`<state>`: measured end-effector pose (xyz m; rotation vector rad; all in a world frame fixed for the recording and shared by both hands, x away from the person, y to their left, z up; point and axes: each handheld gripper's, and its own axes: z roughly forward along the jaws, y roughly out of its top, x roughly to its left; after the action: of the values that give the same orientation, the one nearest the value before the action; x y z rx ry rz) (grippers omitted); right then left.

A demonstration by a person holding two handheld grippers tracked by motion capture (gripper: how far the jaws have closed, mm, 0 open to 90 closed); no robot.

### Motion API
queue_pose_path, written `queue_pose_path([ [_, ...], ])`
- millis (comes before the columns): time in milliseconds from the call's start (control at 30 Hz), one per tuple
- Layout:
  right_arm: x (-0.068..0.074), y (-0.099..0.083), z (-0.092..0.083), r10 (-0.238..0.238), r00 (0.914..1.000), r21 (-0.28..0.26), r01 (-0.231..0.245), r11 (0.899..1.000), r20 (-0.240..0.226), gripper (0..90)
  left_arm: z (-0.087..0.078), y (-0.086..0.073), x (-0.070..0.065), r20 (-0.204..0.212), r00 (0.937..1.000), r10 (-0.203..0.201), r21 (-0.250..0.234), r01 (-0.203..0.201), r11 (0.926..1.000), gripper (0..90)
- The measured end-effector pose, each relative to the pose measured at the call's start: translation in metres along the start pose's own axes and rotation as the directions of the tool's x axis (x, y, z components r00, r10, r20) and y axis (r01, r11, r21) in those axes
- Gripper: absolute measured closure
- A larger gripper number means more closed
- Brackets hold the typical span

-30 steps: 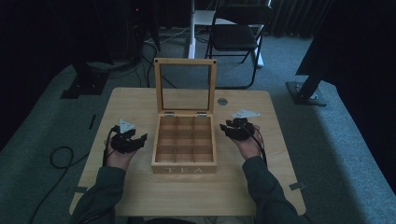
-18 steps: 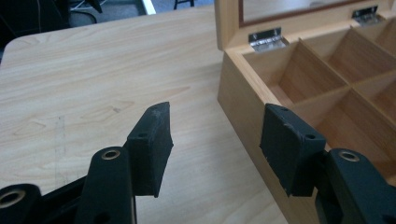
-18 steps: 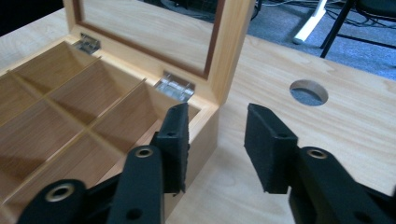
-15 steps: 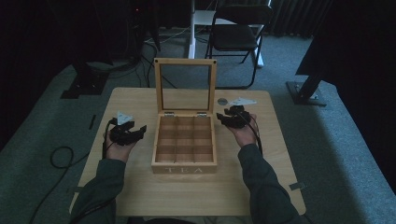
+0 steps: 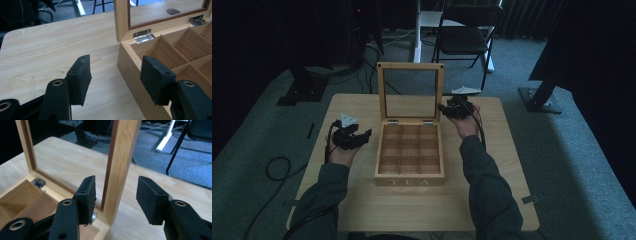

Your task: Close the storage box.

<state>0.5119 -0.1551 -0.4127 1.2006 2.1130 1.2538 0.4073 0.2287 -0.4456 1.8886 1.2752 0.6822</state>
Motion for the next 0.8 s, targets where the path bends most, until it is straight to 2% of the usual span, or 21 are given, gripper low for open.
queue_pose_path([
  [100,-0.002,0.007,0.007,-0.003,0.9998,0.006,0.003,1.000,0.020,47.8,0.001,0.000,0.001,0.001,1.0000,-0.007,0.000,0.007,1.0000,41.8],
  [333,-0.011,0.016,0.017,0.055,0.9980,-0.019,-0.056,0.998,-0.029,50.1,0.005,-0.003,-0.001,0.004,1.0000,-0.006,0.017,0.006,0.9998,41.6],
  [400,-0.012,0.019,0.017,0.050,0.9980,-0.034,-0.051,0.998,-0.040,50.8,0.005,-0.002,-0.002,0.003,1.0000,-0.005,0.018,0.005,0.9998,41.6],
  [567,-0.013,0.026,0.019,0.029,0.9960,-0.025,-0.032,0.999,-0.084,54.2,0.006,0.000,-0.001,0.003,1.0000,-0.001,0.020,0.001,0.9998,41.5],
  [667,-0.012,0.027,0.019,0.010,0.9972,-0.025,-0.012,1.000,-0.074,55.7,0.007,0.000,-0.002,0.003,1.0000,-0.003,0.020,0.003,0.9998,41.4],
  [800,-0.014,0.024,0.012,0.003,0.9954,-0.045,-0.007,0.999,-0.095,60.7,0.008,0.002,-0.001,0.000,1.0000,-0.007,0.021,0.007,0.9998,41.4],
])
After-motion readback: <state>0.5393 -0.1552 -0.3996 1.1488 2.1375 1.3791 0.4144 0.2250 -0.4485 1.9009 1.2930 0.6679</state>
